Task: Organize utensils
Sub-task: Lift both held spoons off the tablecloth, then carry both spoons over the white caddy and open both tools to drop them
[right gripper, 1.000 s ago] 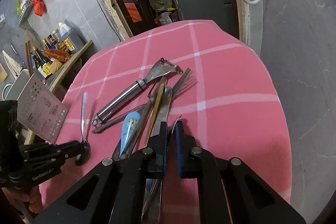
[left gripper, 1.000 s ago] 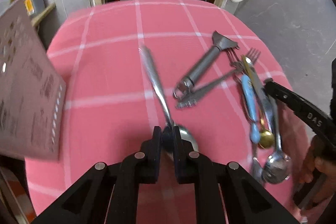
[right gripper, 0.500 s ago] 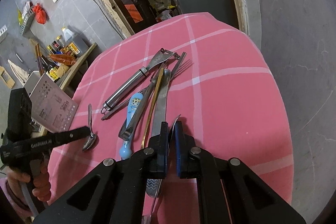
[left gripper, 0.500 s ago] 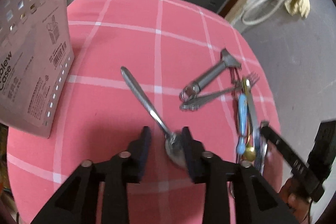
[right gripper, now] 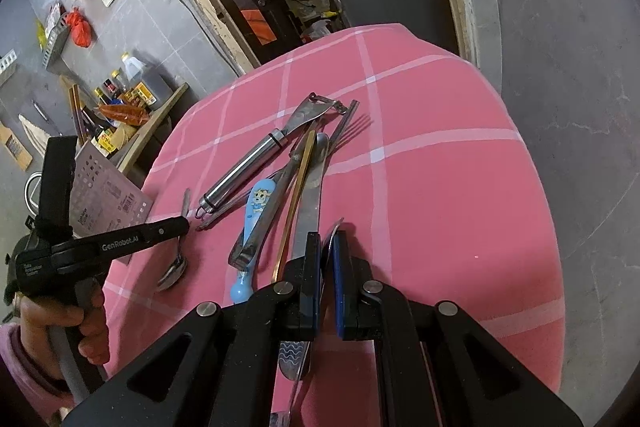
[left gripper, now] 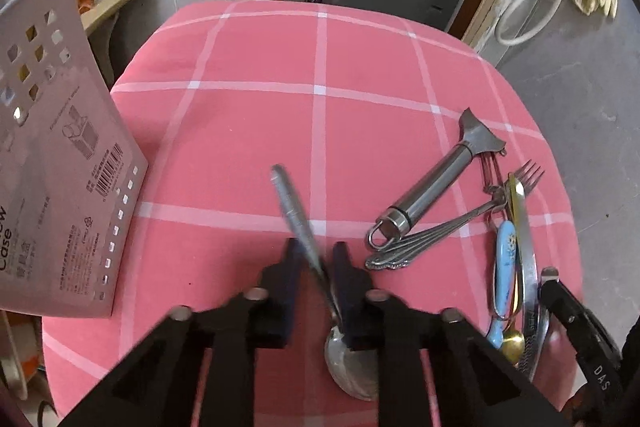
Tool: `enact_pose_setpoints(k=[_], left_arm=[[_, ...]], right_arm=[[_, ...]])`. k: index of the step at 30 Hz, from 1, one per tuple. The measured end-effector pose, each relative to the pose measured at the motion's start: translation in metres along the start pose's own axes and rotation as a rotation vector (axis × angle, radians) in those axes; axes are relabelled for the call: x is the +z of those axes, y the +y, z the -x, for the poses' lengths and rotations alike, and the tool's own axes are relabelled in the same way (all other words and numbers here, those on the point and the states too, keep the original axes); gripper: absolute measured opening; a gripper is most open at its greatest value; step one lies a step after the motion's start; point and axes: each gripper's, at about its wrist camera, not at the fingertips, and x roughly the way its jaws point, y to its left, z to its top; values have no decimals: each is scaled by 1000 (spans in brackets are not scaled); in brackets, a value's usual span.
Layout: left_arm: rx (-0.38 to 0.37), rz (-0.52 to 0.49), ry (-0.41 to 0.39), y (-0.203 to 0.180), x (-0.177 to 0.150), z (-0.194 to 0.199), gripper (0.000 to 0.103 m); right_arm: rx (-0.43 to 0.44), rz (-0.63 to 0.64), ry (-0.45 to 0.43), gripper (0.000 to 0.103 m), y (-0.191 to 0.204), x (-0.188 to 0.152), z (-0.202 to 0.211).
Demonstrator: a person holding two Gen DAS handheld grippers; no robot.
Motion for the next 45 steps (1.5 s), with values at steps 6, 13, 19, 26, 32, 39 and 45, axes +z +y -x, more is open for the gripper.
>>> enact_pose_setpoints(k=[6, 13, 19, 26, 32, 39, 45], left_arm=[[-125, -22, 55, -9, -13, 5, 8], [-233, -86, 120, -12, -34, 16, 9], [-256, -126, 208, -14, -16, 4, 21], [-215, -182, 264, -26, 2, -10, 9], [-311, -89, 265, -11, -3, -12, 9], [-412, -99, 131, -11, -21, 24, 9], [-452, -129, -14, -10, -21, 65, 9]], right_arm=[[1, -16, 10, 5, -1, -2, 5], [27, -53, 35, 5, -7, -17, 10], [34, -57, 47, 5, -9, -20, 10], [59, -85, 82, 5, -14, -17, 5], [60, -99, 83, 4, -12, -19, 6], [62, -98, -16, 2, 5, -18, 41], [53, -52, -131, 2, 38, -11, 77]])
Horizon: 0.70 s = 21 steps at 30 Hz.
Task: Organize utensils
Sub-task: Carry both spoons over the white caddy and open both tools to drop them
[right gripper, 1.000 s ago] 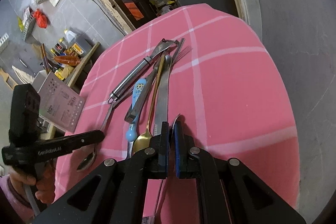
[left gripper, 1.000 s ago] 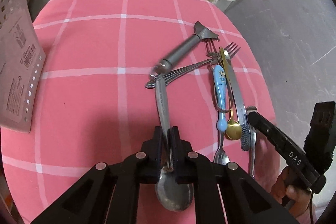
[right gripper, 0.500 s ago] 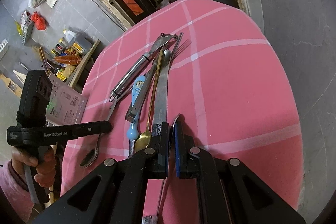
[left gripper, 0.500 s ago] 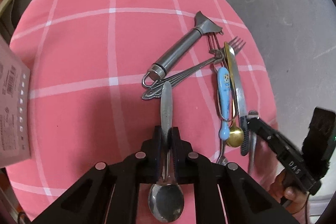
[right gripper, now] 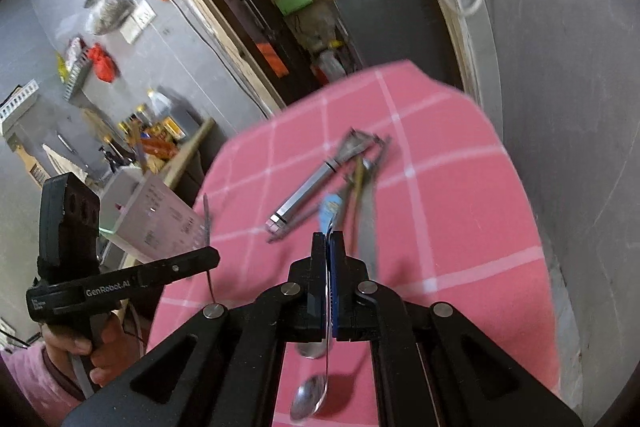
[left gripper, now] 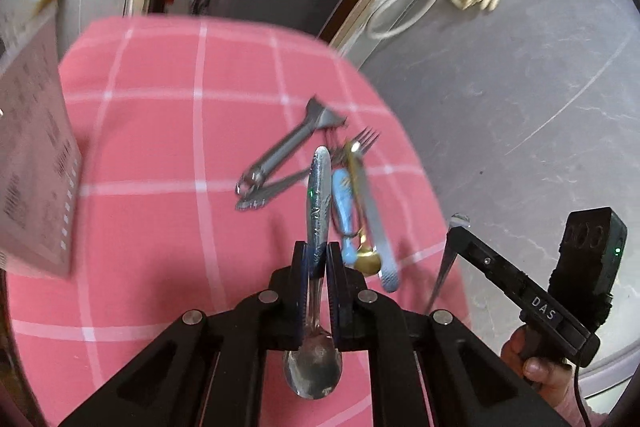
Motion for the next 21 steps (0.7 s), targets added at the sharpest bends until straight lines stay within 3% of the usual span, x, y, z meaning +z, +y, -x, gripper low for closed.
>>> enact_pose_setpoints(k=[6, 14, 21], left_arm=[[-21, -42, -107, -2, 12, 42, 9], [-33, -25, -272, 15, 42, 121, 9], [50, -15, -438, 46, 75, 188, 9]], right_arm=[[12, 66, -89, 2, 40, 17, 25], [57, 162, -234, 2, 106, 56, 55], [168, 233, -359, 2, 184, 100, 47]])
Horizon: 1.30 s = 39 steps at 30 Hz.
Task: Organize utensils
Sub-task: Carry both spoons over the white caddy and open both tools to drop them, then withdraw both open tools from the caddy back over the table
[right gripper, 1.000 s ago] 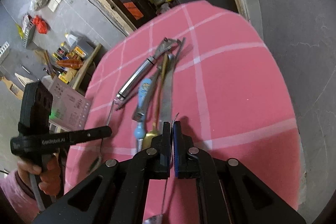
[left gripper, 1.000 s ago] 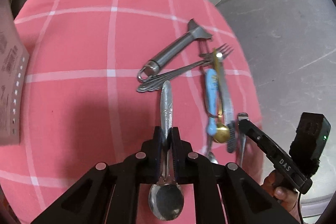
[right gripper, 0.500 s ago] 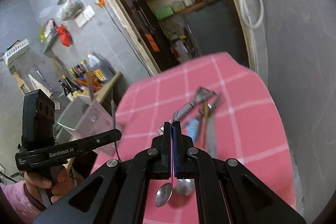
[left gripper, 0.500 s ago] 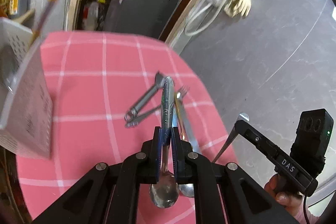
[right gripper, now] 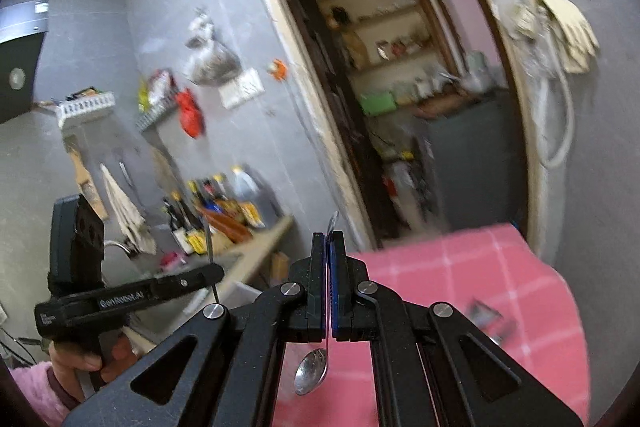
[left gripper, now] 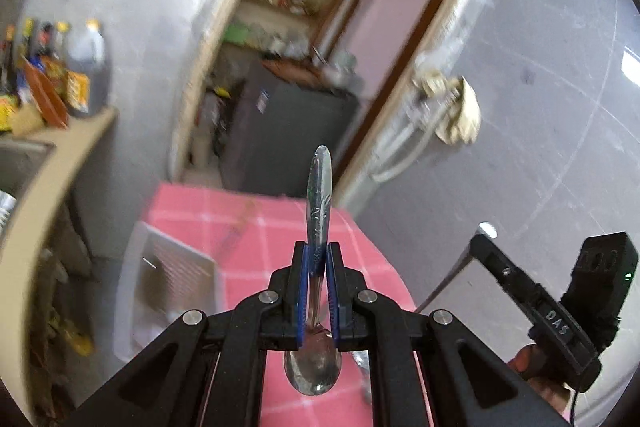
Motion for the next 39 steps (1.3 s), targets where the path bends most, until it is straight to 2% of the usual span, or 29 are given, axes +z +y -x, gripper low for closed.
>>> enact_pose_setpoints(k=[5, 11, 17, 29, 31, 33, 37, 39], left_arm=[[104, -12, -103, 35, 19, 16, 9], [163, -12, -148, 66, 12, 10, 9], [153, -20, -147, 84, -4, 3, 9], [110, -5, -104, 96, -18, 6, 10], [105, 8, -95, 97, -19, 8, 13], [98, 25, -98, 98, -18, 12, 25], [107, 39, -116, 97, -17, 19, 32], [122, 33, -124, 92, -16, 22, 40]], right_arm=[[53, 38, -26, 2, 43, 4, -30], [70, 111, -1, 2, 77, -12, -65], [88, 144, 73, 2, 86, -33, -93], [130, 99, 178, 3, 72, -58, -111], [130, 99, 188, 4, 72, -60, -112], [133, 92, 186, 4, 71, -59, -110], [119, 86, 161, 5, 69, -52, -100], [104, 83, 137, 11, 66, -47, -90]])
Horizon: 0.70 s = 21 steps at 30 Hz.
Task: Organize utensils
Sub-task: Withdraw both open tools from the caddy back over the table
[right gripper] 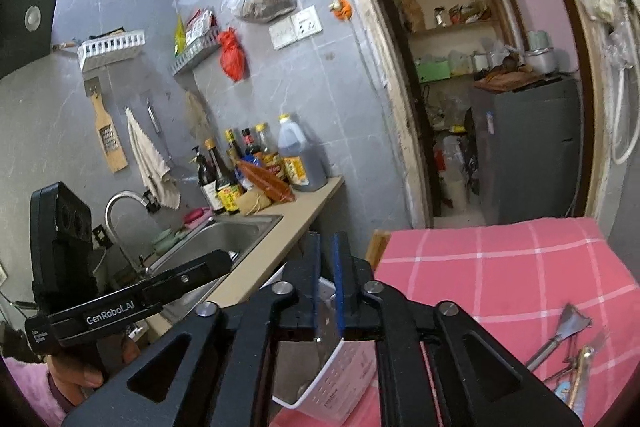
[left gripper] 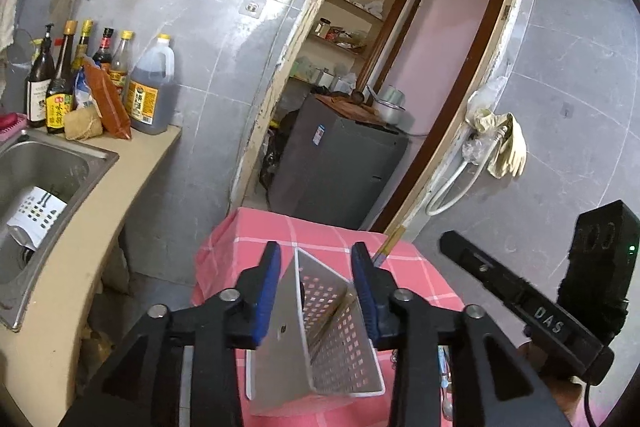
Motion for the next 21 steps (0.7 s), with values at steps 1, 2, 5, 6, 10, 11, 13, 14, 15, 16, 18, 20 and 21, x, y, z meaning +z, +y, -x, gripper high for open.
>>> enact_pose_setpoints(k=[1, 2, 5, 6, 10, 11, 13, 14, 15, 16, 18, 20, 21], left_arm=[[4, -5, -9, -2, 0, 2, 42], [11, -13, -20, -6, 1, 5, 50], [38, -41, -55, -19, 2, 13, 70], [49, -50, -67, -25, 2, 16, 77], [70, -79, -97, -48, 0, 21, 93], [76, -87, -106, -55, -1, 22, 98], [87, -107, -136, -71, -7, 25, 102], [89, -113, -147, -77, -10, 25, 102], [89, -124, -154, -87, -15, 25, 102], [86, -131, -154, -93, -18, 24, 102], [78, -153, -150, -109, -26, 19, 102], [69, -174, -150, -123, -33, 16, 102], [63, -187, -149, -132, -37, 12, 102]], right_arm=[[-7, -1, -9, 20, -1, 2, 4], [-25, -5, -28, 33, -3, 3, 12], [-68, -14, -74, 46, -12, 6, 34], [-88, -12, -87, 49, -16, 7, 43], [-173, -2, -147, 83, -31, 9, 76], [-191, 0, -159, 92, -34, 10, 83], [-236, 13, -192, 99, -45, 9, 103], [-255, 22, -204, 102, -50, 9, 112], [-273, 28, -212, 102, -54, 9, 119], [-298, 36, -221, 102, -59, 8, 128], [-334, 46, -233, 102, -70, 8, 144], [-364, 47, -240, 102, -79, 8, 156], [-383, 45, -242, 102, -87, 7, 163]])
